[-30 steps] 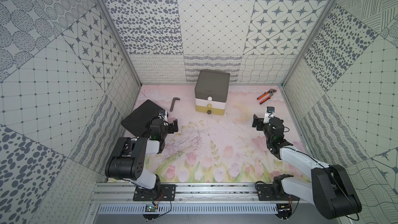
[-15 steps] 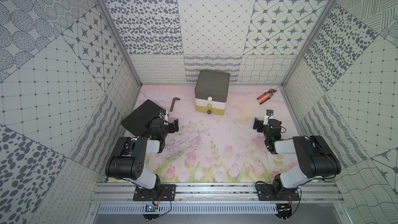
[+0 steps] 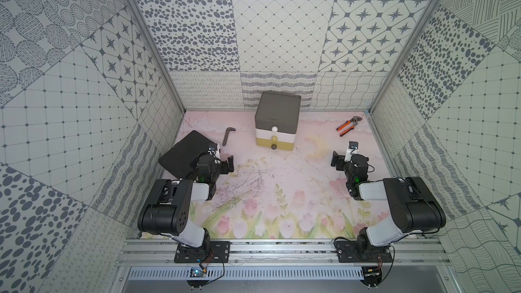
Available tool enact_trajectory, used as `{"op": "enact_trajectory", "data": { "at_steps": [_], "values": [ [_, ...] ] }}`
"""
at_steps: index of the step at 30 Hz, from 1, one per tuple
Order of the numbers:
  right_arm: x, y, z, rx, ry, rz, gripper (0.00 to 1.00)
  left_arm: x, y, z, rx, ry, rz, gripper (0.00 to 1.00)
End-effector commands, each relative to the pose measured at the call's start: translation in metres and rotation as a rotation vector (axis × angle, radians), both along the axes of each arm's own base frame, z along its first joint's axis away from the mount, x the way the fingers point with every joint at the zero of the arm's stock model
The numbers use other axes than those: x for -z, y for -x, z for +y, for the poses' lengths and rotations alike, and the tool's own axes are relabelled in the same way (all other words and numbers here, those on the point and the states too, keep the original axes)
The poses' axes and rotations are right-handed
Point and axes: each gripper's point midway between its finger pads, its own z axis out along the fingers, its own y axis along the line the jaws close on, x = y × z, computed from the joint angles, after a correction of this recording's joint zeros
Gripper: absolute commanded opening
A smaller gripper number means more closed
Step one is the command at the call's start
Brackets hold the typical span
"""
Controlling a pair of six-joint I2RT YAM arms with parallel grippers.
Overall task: Place the wired earphones into the drawer by color
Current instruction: Reset both arms
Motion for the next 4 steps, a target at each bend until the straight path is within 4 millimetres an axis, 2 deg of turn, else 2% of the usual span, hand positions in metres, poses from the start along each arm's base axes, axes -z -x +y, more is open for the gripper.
{"op": "enact_trajectory", "data": {
  "at_steps": [1,4],
  "values": [
    [-0.0191,-0.0080,-0.0002,0.003,-0.007,-0.064,0.97,-0.0074,-0.0048,-0.0050,0.030,-0.012,-0.032,0.99],
    [-0.0188,-0.0079,-0.0002,0.003,-0.007,-0.063,0.97,-0.0081,-0.0049,-0.0051,0.030,-0.012,-0.034,0.99]
  ]
}}
